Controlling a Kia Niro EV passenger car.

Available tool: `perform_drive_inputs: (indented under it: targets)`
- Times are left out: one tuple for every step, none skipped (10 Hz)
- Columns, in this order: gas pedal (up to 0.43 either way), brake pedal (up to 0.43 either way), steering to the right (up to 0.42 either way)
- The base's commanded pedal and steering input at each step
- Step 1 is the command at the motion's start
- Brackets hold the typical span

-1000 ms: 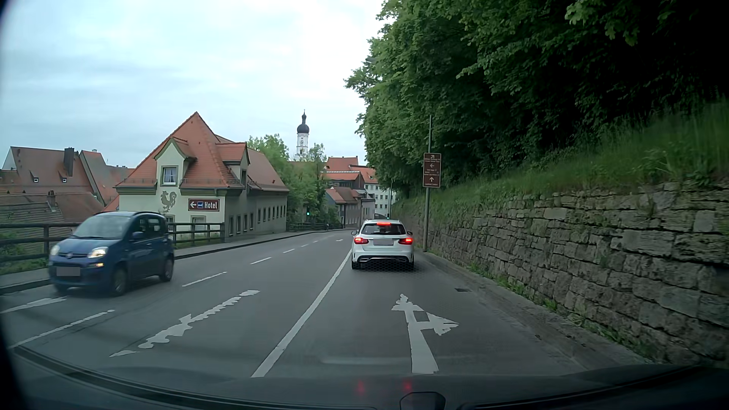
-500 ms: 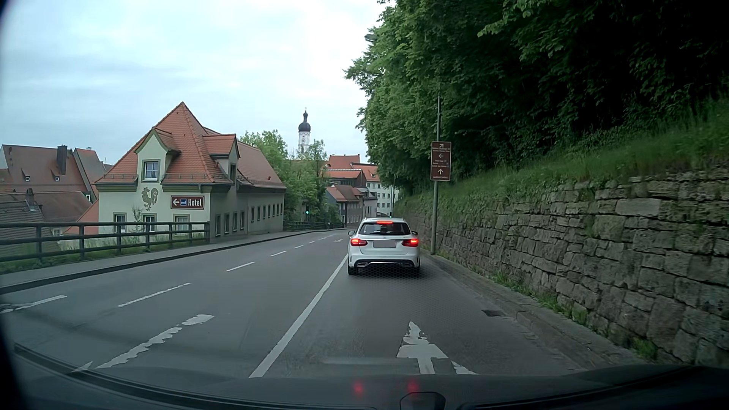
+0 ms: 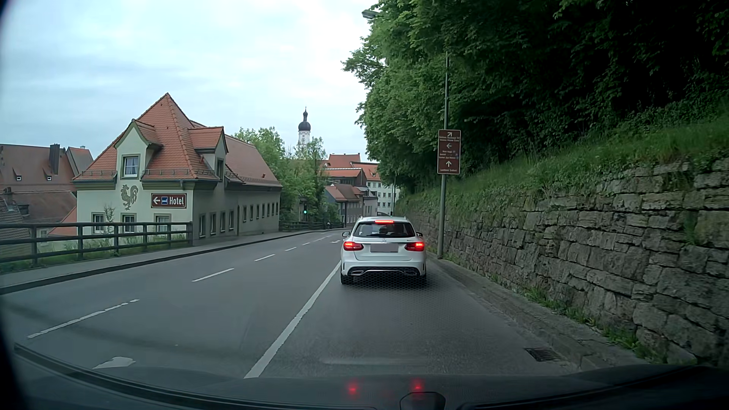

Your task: Follow the waypoints while adhering to traffic rules and regulations

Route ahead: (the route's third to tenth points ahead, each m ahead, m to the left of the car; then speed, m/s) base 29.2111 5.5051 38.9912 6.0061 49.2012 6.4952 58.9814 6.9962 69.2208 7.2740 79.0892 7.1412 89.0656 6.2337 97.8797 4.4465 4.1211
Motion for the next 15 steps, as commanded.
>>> perform_drive_inputs:
  targets:
    - [0.0,0.274,0.001]
    - [0.0,0.274,0.0]
    - [0.0,0.274,0.0]
    - [0.0,0.274,-0.001]
    - [0.0,0.274,-0.002]
    - [0.0,0.274,-0.003]
    - [0.0,0.28,-0.004]
    - [0.0,0.28,-0.005]
    - [0.0,0.28,-0.007]
    - [0.0,0.28,-0.008]
    - [0.0,0.274,-0.008]
    - [0.0,0.268,-0.008]
    - [0.0,0.262,-0.008]
    - [0.0,0.25,-0.008]
    - [0.0,0.25,-0.008]
